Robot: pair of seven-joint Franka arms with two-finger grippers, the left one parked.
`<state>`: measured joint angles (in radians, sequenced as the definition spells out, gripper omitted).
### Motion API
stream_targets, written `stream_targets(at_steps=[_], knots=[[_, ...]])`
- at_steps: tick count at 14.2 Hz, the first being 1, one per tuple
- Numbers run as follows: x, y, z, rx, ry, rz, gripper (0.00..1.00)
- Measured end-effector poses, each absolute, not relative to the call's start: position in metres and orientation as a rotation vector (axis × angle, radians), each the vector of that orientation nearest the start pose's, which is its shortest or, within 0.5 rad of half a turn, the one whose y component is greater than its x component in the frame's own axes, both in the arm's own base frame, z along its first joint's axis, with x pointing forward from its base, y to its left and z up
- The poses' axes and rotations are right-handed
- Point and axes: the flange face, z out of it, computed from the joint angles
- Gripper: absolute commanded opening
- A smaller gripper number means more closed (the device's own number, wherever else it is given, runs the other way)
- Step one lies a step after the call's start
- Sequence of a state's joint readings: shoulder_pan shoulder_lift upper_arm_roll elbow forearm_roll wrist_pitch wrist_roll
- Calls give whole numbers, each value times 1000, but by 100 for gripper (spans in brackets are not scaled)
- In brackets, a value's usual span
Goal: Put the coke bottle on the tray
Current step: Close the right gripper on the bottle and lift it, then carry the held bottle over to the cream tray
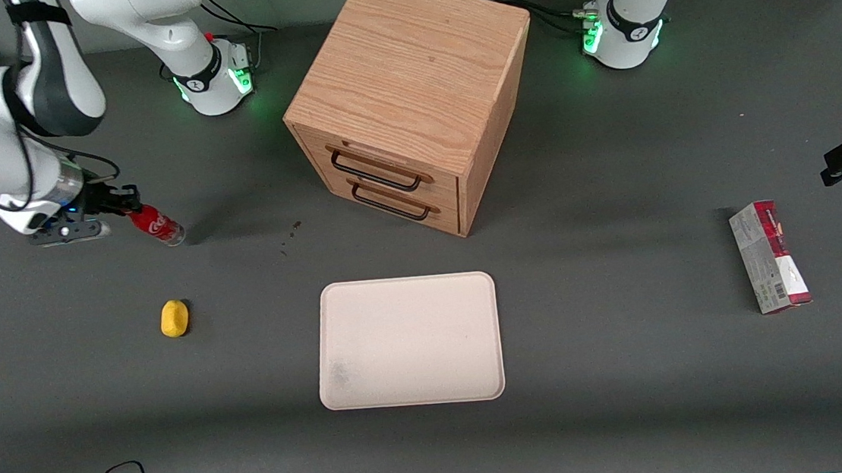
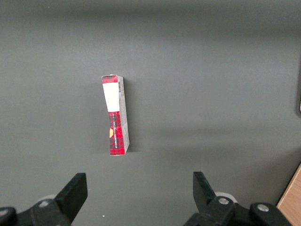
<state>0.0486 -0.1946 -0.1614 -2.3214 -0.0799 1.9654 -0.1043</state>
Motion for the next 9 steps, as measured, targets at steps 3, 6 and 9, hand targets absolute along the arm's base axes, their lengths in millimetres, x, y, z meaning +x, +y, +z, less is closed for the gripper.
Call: stream_targets(at_steps=[3,6,9], knots=[[475,-59,474,-3159,-84,243,0],[483,-54,537,-3167,-104,210,0],[482,-55,585,-3156,-95,193,0]])
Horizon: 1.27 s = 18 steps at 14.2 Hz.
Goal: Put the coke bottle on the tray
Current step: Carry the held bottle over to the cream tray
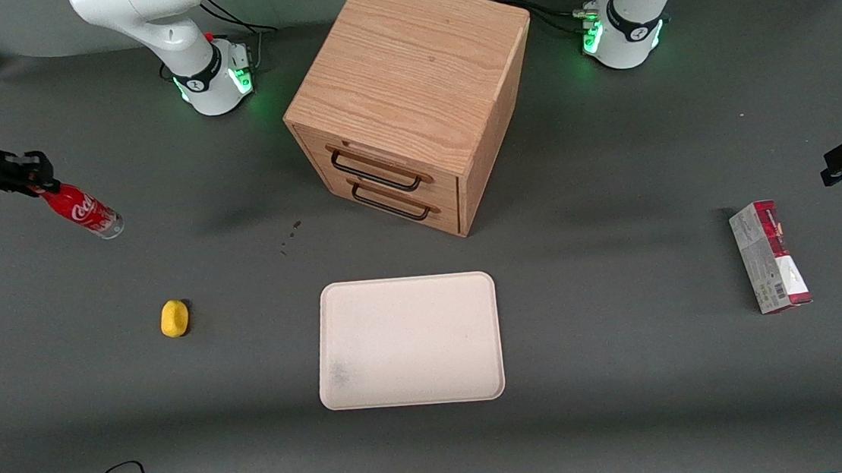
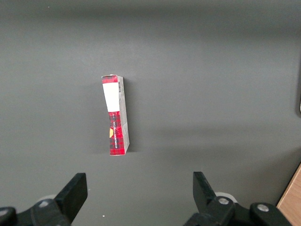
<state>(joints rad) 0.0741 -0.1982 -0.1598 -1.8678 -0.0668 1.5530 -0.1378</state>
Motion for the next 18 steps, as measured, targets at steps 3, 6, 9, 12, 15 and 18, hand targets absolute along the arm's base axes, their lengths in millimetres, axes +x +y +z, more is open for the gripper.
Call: stream_targets(at_steps=[3,6,9,12,15,18], knots=[[484,-54,615,-3143,-120,129,0],[512,-45,633,-3110,-134,66,0],[568,-14,644,-3096,-202,75,0],[626,47,630,-3083,-359,65,0],[666,97,605,-3037,-485,27,0],[682,170,588,-3069,-650,-83,0]])
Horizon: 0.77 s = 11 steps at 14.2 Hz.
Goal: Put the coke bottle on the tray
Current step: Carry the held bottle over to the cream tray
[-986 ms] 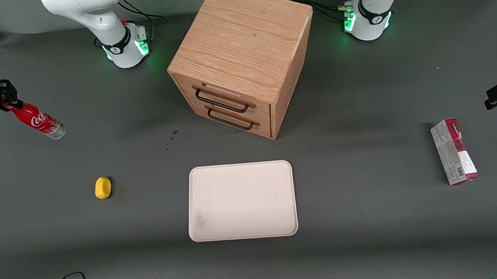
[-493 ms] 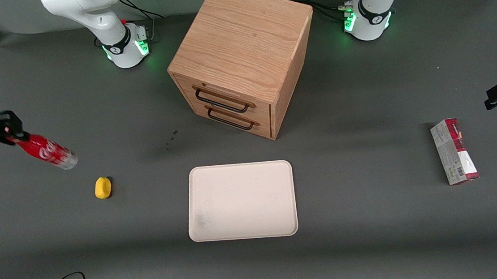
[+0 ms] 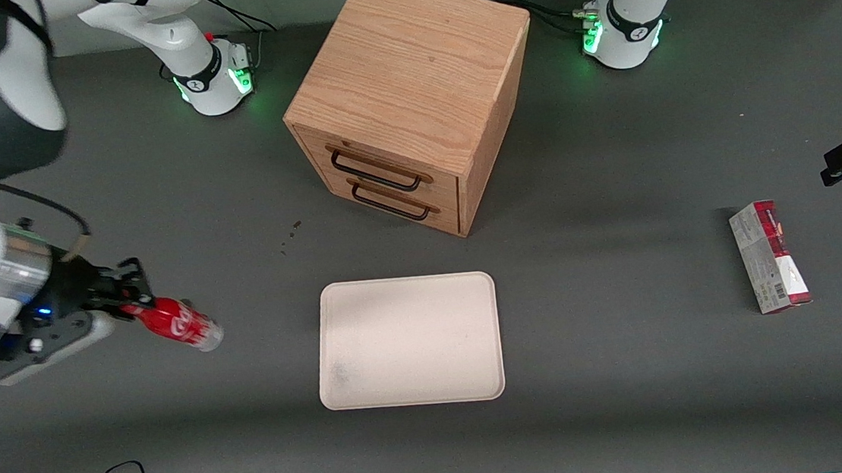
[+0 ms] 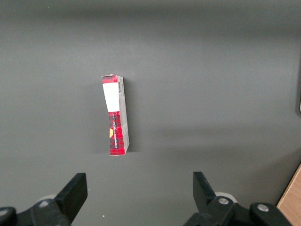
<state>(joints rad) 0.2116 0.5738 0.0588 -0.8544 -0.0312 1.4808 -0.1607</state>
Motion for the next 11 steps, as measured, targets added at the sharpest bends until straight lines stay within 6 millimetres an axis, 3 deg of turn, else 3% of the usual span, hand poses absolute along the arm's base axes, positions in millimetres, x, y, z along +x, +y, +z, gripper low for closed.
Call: stream_targets(at_steps=[3,4,6,11], knots=[[665,275,572,-3115,-722,-147,0],[660,296,567,-3112,-731,-162,0],[659,316,558,-3088,-759,-171,0],[664,323,546,-3060,-777,-171,0]])
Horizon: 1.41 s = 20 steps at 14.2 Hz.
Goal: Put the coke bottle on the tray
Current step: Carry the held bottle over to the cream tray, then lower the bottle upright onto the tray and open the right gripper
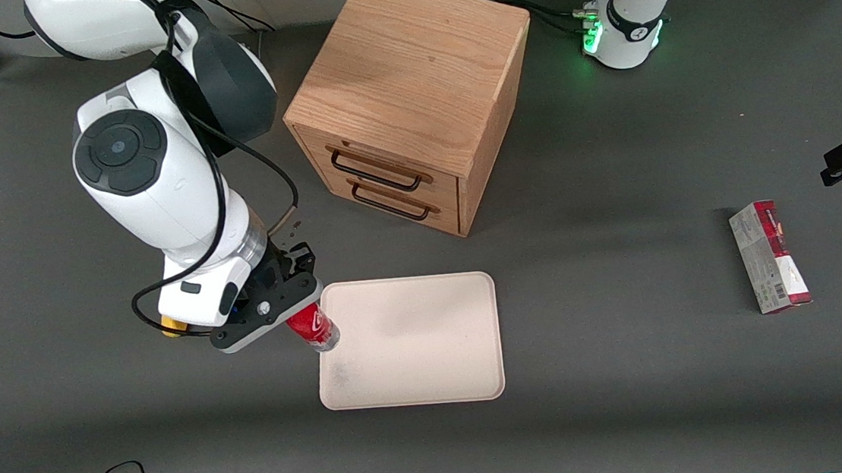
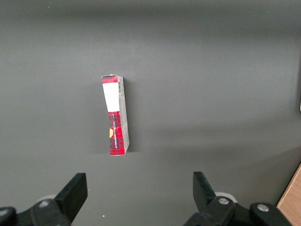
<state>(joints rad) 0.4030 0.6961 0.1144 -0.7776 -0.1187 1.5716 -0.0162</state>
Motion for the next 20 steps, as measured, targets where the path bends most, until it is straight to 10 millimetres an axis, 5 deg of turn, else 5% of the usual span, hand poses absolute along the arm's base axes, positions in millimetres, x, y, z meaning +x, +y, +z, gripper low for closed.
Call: stream_targets(at_steps=[10,19,20], knots=[[719,318,381,-3057,-832,-63,0],[727,319,334,-3052,-833,-56,0],[728,320,332,-3052,-833,-58,9]])
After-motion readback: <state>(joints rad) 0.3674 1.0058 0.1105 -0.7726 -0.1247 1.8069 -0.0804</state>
